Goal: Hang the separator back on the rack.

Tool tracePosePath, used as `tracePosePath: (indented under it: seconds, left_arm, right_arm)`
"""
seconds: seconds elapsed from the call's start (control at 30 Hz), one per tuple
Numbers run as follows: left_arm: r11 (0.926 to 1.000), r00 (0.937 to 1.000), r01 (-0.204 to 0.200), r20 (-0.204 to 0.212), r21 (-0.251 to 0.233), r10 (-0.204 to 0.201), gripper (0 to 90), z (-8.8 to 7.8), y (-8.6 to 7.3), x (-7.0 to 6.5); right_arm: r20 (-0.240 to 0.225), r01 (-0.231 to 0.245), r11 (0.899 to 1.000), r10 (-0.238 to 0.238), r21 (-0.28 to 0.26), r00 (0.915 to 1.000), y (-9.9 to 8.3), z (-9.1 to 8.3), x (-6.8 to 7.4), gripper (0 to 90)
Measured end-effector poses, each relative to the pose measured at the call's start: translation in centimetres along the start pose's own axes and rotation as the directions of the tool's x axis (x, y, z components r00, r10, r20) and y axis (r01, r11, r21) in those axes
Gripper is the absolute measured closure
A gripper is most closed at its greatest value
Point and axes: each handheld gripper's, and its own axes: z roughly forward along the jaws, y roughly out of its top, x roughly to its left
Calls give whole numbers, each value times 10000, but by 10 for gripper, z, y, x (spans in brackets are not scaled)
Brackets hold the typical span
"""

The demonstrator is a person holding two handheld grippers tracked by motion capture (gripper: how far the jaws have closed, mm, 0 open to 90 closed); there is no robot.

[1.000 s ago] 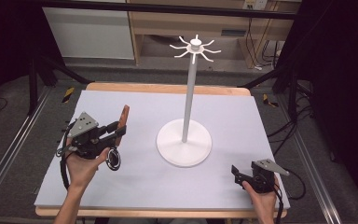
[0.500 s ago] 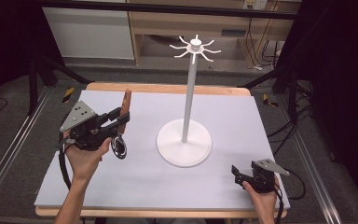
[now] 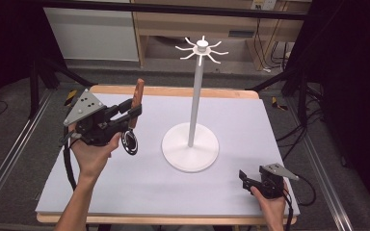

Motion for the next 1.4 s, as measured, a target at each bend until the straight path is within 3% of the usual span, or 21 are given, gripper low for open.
tracePosePath:
  seconds: [0.13,0.53,1.4]
  left_arm:
    - [9998,9997,83,227,-179,-79,671,3,9,-3]
    - [9987,9977,-156,649,-478,187,671,15,30,-21]
    - [9967,9972,-457,566,-673,496,671,35,61,-32]
  right_arm:
    - [-2,-13,10000,13,4,10000,0,0,0,172]
    - [28,124,9999,-124,23,9999,0,0,3,171]
    - [15,48,10000,-48,32,10000,0,-1,1,171]
